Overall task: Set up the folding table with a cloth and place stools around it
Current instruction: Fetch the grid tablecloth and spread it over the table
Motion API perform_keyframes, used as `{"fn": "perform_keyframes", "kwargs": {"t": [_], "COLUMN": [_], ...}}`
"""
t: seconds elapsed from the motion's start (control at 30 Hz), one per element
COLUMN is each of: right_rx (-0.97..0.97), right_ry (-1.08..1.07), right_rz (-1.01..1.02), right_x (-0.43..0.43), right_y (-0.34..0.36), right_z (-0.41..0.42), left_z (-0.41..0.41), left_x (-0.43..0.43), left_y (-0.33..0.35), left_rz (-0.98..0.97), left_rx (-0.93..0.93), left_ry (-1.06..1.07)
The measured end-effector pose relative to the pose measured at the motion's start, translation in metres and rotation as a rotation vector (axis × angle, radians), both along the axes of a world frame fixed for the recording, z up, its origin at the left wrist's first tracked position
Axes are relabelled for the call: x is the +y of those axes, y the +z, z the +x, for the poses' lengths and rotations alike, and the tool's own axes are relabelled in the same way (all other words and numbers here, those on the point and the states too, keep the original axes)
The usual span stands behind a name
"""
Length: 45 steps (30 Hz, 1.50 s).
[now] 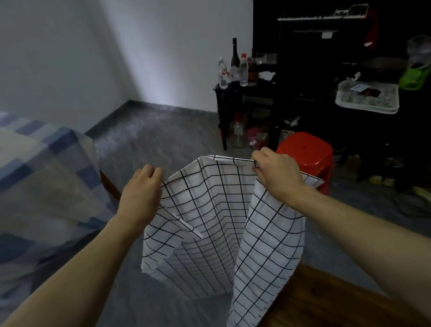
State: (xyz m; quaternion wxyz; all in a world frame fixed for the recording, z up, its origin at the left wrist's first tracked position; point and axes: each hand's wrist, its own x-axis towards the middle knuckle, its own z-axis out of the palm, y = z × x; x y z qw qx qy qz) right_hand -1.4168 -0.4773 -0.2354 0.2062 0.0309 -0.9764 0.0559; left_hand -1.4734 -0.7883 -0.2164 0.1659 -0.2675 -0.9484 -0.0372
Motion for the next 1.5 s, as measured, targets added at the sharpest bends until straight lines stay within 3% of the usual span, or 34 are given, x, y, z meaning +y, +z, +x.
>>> {"fn": "perform_keyframes", "kwargs": {"t": [0.4,0.7,0.87,1.0,1.5], "right_rx": [0.008,0.049,-0.091,-0.182,-0.268], "right_ry": [-0.076,-0.054,-0.001,-0.102,-0.442], "right_rz": [0.088,0.121,0.287,0.33,0.363], "right_x": [0.03,0.091,0.137,0.177,0.351], "right_y": [-0.016,-0.013,-0.004,-0.005,0.009], "right_z": [-0.182,-0.199,-0.158,-0.098,0.193], "left_z": [-0.188,-0.222,-0.213,-0.18,0.064], "left_x": [0.023,0.072,0.11,0.157,0.35], "left_y": [-0.029,-0.034,-0.039,-0.035,-0.013], "left_rz": [0.081,0.086,0.059,0.026,-0.034], "left_rx": [-0.053,-0.046,-0.022,-0.009,0.008], "left_ry": [-0.051,-0.145,-0.239,-0.341,-0.592]}}
